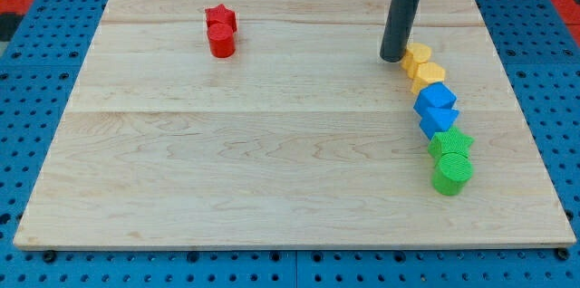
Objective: Move yellow heart slightly down
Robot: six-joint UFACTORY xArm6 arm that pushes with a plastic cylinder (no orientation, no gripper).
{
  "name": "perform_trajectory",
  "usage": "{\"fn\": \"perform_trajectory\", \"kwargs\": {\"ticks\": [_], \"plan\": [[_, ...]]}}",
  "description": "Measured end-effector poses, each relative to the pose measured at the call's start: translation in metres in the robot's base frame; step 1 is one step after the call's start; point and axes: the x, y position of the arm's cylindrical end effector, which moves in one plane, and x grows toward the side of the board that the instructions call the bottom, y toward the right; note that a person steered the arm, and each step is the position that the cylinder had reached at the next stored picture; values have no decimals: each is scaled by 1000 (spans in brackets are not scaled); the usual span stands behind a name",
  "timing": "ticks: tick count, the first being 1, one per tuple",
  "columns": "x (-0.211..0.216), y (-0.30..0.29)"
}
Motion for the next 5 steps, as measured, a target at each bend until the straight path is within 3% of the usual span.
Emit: {"fn": "perform_trajectory", "kwargs": {"ticks": [5], "plan": [[1, 4]]}}
